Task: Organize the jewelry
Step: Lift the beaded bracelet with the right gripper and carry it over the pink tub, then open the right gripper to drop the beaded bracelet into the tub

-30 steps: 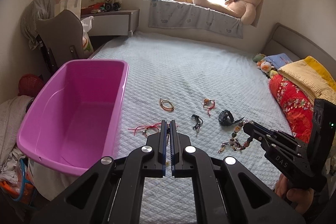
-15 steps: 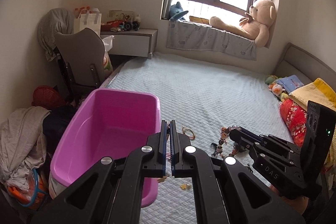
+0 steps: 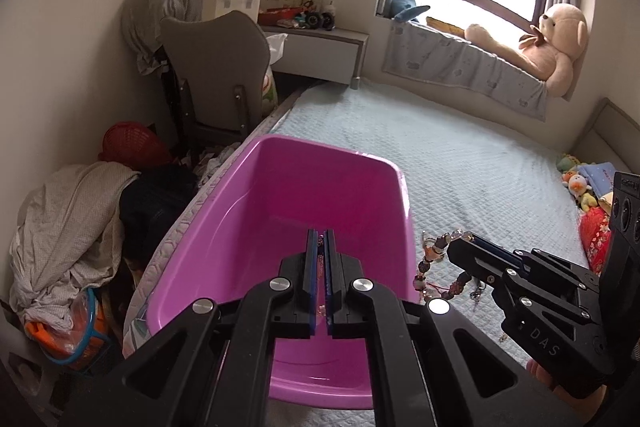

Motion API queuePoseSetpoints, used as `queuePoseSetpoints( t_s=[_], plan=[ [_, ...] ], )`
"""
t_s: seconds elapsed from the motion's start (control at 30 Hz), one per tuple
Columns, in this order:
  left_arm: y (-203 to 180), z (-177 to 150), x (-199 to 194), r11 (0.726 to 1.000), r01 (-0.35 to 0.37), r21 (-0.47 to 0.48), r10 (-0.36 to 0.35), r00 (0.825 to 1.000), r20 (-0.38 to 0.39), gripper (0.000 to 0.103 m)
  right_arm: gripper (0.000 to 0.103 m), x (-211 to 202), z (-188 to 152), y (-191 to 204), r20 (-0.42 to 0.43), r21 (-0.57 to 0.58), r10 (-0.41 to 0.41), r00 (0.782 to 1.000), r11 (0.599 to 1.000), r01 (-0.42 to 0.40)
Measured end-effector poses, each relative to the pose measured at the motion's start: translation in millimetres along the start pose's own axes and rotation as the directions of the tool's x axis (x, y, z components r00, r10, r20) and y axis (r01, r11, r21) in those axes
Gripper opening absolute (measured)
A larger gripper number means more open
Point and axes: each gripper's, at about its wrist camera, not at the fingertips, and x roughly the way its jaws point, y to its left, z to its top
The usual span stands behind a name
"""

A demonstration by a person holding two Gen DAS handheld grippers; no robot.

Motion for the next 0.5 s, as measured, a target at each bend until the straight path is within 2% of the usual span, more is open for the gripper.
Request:
queuePoseSetpoints(
  t_s=[0.17, 0.37, 0.5],
  plan=[
    [24.5, -11.2, 33.9, 0.997, -0.028, -0.07, 0.024, 0.997, -0.07, 0.003, 0.01, 37.7, -0.8, 9.7, -0.094, -0.021, 0.034, 0.995, 0.999, -0.036],
    [42.9, -26.5, 70.0, 0.991, -0.08, -0.104, 0.063, 0.987, -0.15, 0.003, 0.01, 84.0, -4.9, 18.7, -0.212, -0.042, 0.045, 0.976, 0.998, -0.055],
    [50.1, -34.9, 93.1, 0.984, -0.143, -0.106, 0.117, 0.968, -0.224, 0.004, 0.01, 112.5, -7.6, 19.8, -0.294, -0.037, 0.049, 0.955, 0.997, -0.062]
  ],
)
